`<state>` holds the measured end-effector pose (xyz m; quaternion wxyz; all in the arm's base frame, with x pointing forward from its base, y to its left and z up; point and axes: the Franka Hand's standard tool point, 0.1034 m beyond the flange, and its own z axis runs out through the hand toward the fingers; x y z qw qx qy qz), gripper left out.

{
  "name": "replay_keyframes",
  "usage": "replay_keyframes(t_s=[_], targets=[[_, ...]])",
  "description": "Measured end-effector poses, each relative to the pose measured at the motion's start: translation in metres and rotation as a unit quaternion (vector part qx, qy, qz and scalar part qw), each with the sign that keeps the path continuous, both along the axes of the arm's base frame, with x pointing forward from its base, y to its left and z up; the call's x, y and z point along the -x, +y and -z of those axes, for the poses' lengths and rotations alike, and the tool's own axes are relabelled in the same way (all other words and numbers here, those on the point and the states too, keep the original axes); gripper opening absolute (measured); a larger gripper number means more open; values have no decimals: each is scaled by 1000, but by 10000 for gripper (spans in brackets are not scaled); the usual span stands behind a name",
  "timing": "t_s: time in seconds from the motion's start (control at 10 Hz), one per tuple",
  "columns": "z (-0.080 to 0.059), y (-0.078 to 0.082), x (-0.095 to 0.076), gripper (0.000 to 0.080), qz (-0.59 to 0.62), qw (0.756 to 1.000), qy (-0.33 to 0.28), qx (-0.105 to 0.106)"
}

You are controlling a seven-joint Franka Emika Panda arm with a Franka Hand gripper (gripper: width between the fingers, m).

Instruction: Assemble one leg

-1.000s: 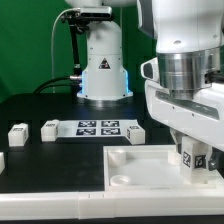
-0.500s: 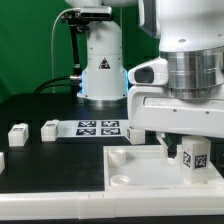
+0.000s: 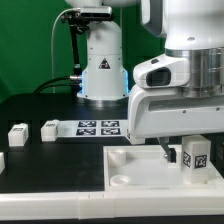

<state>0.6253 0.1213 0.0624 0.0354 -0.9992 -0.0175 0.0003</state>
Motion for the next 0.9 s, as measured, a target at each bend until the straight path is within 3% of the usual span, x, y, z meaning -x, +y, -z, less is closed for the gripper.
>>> replay_keyframes(t_s=[0.2,0.4,0.7,0.9], targets=[[1,0,0,640,-13,1000,0,0],[1,-1,0,298,-13,1000,0,1],[1,-1,0,288,5,1000,1,0],[1,-1,0,288,191,982,5,2]])
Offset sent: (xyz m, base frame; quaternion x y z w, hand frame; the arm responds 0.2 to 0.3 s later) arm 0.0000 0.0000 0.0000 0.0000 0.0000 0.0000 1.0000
